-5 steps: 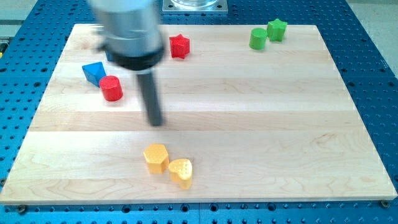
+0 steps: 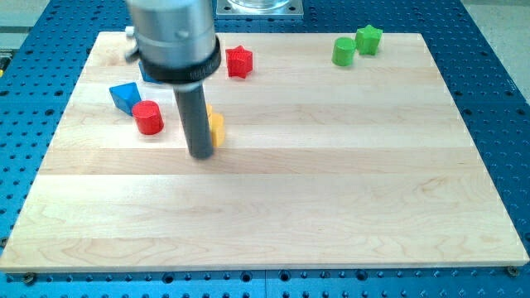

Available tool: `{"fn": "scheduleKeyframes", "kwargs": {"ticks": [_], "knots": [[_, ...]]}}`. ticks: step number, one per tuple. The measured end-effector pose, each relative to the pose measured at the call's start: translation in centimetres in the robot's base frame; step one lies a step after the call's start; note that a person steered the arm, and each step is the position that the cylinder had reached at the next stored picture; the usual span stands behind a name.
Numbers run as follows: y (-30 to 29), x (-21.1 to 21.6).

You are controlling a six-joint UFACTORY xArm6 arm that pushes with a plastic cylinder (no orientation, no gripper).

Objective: Separate the yellow blocks from each other

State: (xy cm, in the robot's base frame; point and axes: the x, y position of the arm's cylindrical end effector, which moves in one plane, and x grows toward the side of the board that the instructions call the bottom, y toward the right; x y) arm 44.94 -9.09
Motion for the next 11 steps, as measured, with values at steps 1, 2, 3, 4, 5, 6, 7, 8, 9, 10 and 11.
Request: {"fn": "scheduleKeyframes", "kwargs": {"ticks": [1,2,3,4,5,6,7,8,9,10,11], "knots": [[2.0,2.5],[3.0,-4.6],[3.0,-7.2],[2.6,-8.0],[0.2,-9.9],[-2.1,-12.8],[-3.4,-11.1],[-5.0,-9.8],[-3.2,-7.9],[-1.1,-5.5],[-0.3,-4.1]]}}
